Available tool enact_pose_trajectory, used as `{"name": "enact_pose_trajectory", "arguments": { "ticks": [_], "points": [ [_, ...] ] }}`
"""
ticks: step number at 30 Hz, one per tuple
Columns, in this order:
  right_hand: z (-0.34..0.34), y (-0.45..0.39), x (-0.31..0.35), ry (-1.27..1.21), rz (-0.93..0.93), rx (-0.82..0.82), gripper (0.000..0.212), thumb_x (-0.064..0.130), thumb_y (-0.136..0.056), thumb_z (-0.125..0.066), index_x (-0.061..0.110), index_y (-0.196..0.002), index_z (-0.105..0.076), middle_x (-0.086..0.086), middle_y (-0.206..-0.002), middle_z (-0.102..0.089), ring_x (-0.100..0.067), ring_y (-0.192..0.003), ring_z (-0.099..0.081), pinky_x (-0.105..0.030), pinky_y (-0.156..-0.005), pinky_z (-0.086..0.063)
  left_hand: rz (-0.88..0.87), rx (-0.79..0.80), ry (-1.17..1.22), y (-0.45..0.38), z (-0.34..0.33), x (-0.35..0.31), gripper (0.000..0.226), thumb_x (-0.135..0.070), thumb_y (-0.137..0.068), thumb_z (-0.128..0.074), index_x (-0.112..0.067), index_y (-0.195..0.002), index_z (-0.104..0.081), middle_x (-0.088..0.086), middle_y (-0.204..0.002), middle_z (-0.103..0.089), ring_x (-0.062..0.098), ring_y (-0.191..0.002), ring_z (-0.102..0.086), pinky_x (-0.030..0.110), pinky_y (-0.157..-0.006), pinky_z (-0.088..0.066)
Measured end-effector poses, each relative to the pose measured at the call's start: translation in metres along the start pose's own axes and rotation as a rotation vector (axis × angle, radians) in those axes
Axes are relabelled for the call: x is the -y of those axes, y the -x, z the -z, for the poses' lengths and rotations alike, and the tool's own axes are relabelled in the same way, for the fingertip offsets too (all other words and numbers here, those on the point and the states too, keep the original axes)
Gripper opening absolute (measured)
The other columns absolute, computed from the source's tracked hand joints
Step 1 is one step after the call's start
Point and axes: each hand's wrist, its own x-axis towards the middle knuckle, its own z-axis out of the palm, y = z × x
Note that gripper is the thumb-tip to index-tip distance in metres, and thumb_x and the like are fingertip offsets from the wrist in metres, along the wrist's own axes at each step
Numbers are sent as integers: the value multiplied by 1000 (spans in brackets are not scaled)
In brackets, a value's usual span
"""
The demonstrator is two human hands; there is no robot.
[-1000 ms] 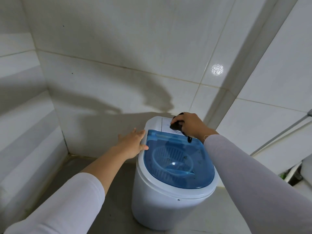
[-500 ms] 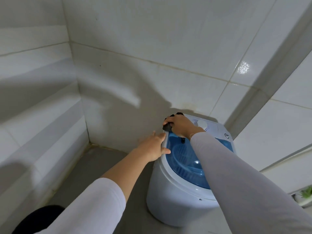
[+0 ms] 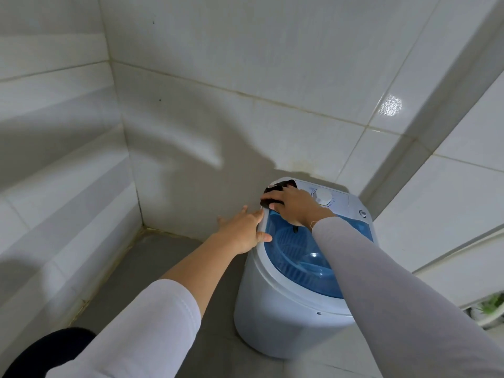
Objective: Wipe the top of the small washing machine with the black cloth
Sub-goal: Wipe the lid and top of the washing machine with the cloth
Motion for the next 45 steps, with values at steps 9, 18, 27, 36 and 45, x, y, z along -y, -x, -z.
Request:
{"name": "enact_pose_trajectory", "arguments": {
  "ticks": [9,18,27,36,45],
  "points": [
    [-7,12,-6,-58,11,-24,47,14,-98,-37,35,-140,-36,0,-152,-31,-31,-137,-28,-42,-107,-34,23,6,-27,3,-1,0,71,-50,-93,-45,-27,-152,-12,10,-161,-8,26,-149,-8,64,-114,-12],
    [-5,35,-25,-111,-39,-40,52,5,-96,-37,35,-138,-39,-6,-145,-42,-29,-124,-42,-34,-98,-37,35,14,-34,5,1,-4,70,-49,-94,-45,-28,-152,-12,10,-161,-7,27,-148,-12,60,-115,-15],
    [-3,61,-53,-116,-68,-93,48,3,-95,-38,31,-133,-48,-5,-141,-46,-29,-121,-45,-36,-98,-39,54,6,-90,11,2,-11,67,-48,-95,-42,-29,-152,-12,9,-161,-8,27,-148,-9,56,-115,-15],
    [-6,89,-96,-128,-215,-131,48,5,-94,-40,35,-130,-50,-13,-133,-50,-33,-116,-48,-38,-100,-37,69,-8,-133,14,0,-16,65,-48,-96,-39,-29,-152,-12,7,-161,-10,27,-148,-10,56,-116,-15],
    [-10,119,-124,-192,-324,-211,47,3,-94,-40,31,-130,-52,-11,-137,-50,-32,-119,-48,-35,-101,-38,111,-54,-127,13,-7,-12,63,-52,-95,-37,-33,-151,-16,9,-160,-12,30,-147,-15,59,-115,-17]
  ]
}}
